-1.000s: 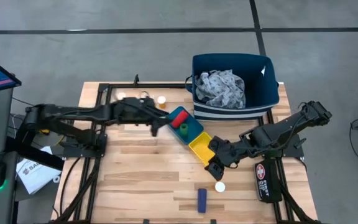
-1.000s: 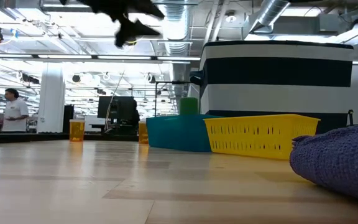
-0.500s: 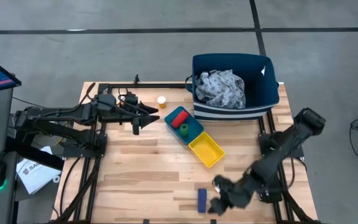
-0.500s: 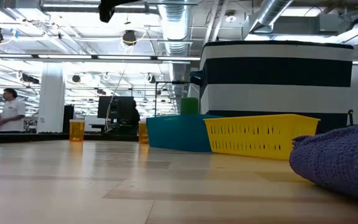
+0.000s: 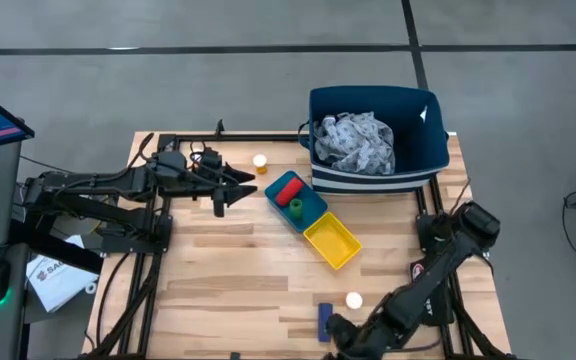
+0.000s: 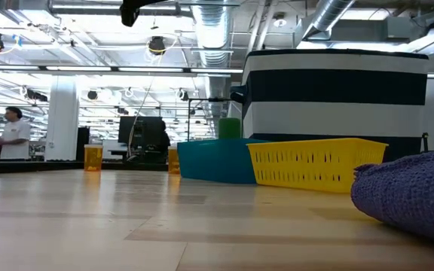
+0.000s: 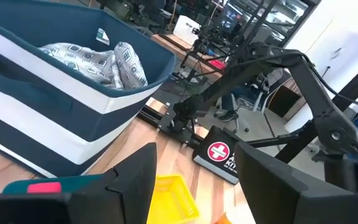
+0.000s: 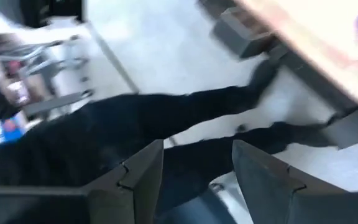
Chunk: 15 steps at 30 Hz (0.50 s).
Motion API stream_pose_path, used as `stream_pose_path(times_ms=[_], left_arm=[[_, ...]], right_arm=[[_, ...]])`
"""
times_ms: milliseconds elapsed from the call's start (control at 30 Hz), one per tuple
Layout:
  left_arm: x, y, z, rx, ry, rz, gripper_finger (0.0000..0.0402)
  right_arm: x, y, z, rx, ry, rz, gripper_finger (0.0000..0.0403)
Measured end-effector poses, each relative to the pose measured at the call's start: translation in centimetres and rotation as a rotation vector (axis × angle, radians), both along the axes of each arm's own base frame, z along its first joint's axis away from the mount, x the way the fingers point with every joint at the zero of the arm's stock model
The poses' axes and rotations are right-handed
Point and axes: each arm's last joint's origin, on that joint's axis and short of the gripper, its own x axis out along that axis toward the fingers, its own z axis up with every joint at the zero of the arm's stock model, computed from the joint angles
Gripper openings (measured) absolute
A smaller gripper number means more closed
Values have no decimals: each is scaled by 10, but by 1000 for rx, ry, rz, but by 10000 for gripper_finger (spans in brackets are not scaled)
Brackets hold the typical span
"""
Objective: Pick & Place Medicine items
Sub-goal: Put the blue bandage into the blue bin
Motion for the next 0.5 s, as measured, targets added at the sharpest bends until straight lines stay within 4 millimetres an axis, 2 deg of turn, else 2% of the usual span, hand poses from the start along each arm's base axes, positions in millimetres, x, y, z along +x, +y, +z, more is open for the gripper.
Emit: stream_pose_path(times_ms=[200, 500], left_arm=[[0, 0, 0, -60, -13, 12, 209], [1, 0, 6, -33, -72, 8, 209]], right_arm=[[6, -6, -10, -18, 281, -139, 195], [8, -17, -13, -20, 451, -327, 198]])
